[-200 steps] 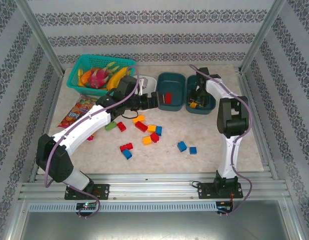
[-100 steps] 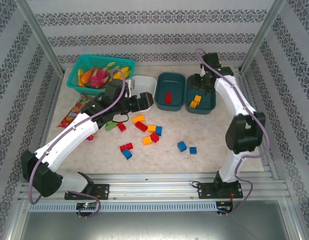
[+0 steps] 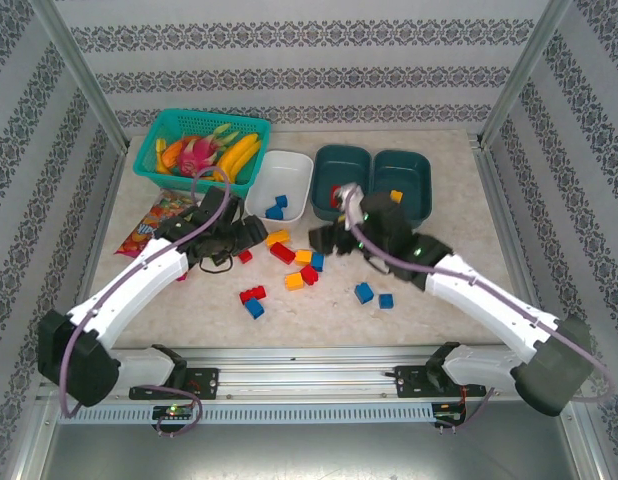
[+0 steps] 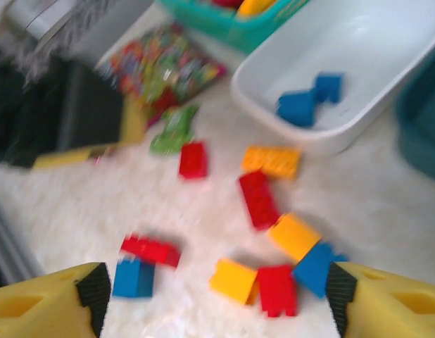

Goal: Sort the legos into containers by color

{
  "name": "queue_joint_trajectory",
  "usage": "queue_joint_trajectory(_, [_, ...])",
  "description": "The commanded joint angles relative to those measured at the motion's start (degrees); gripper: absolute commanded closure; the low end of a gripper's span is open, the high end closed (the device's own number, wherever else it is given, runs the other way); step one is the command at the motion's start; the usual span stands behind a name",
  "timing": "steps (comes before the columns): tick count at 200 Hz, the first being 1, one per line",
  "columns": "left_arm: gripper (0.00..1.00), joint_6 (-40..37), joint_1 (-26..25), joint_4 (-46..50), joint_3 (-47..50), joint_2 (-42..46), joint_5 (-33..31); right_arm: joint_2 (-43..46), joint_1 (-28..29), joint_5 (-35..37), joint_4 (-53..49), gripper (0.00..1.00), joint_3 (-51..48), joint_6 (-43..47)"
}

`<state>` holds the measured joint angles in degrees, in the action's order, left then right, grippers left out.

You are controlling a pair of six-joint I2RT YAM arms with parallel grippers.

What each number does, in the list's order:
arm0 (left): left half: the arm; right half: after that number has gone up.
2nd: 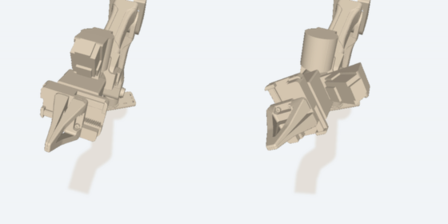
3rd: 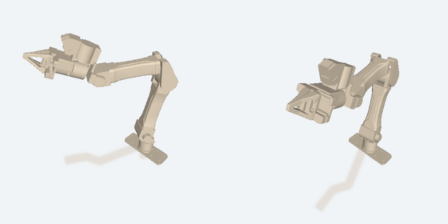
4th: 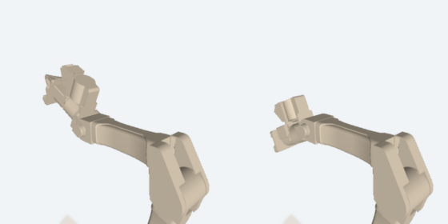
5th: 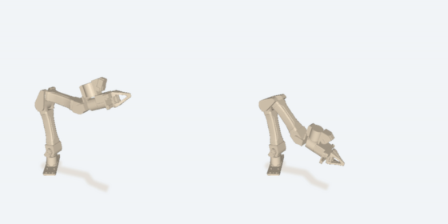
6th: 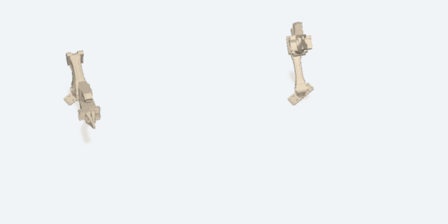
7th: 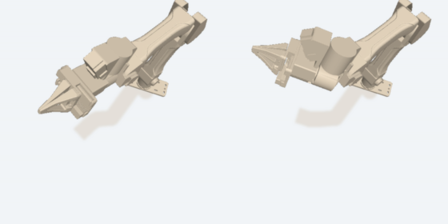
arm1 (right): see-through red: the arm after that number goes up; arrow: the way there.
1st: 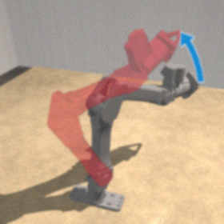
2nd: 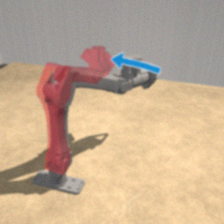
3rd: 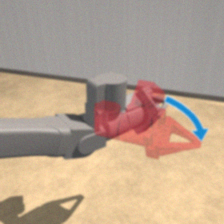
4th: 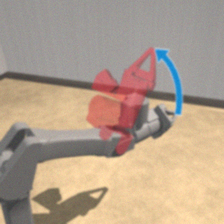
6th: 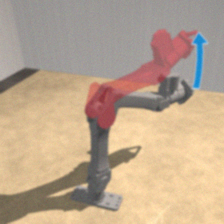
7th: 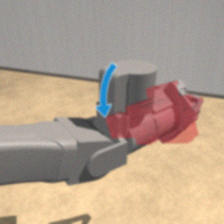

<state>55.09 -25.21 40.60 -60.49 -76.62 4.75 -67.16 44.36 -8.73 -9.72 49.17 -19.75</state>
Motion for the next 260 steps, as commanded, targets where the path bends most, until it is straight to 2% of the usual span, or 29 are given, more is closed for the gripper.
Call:
queue_joint_trajectory(1, [0.18, 3.19, 1.32, 0.07, -0.09, -4.8, 0.94, 1.46, 4.24, 1.1, 8.97, 0.08, -4.05, -0.64])
queue_joint_trajectory(12, [0.18, 3.87, 1.93, -0.1, -0.41, -7.62, 0.61, 0.84, 5.73, 1.27, 8.71, 0.07, -5.05, -0.81])
queue_joint_trajectory(22, [0.18, 4.15, 2.35, -1.08, -0.4, -9.72, 0.6, 0.5, 6.46, 1.33, 8.5, 0.02, -5.47, -0.9])
queue_joint_trajectory(65, [0.23, 3.0, 4.05, -3.12, -2.98, -17.55, -1.74, -0.25, 6.6, 0.63, 5.7, 0.03, -3.2, 0.06])
queue_joint_trajectory(153, [0.39, 0.94, 6.71, -5.01, -7.17, -28.68, -1.58, 0.51, 4.6, 0.52, 3.55, 0.04, -2.91, -1.1])
queue_joint_trajectory(212, [0.68, 0.13, 6.73, -5.38, -7.69, -29.22, -2.8, 0.34, 3.29, 0.42, 3.16, 0.04, -2.5, -1.7])
queue_joint_trajectory(242, [0.7, -1.6, 5.42, -2.11, -9.82, -25.03, -3.97, 1.56, 1.0, 2.52, 2.73, 0.05, -1.37, -2.89])
queue_joint_trajectory(260, [0.71, -4.55, 2.71, 0.65, -13.8, -22.01, -4.93, 3.17, -1.64, 7.35, 1.35, 0.05, 0.31, -4.67])
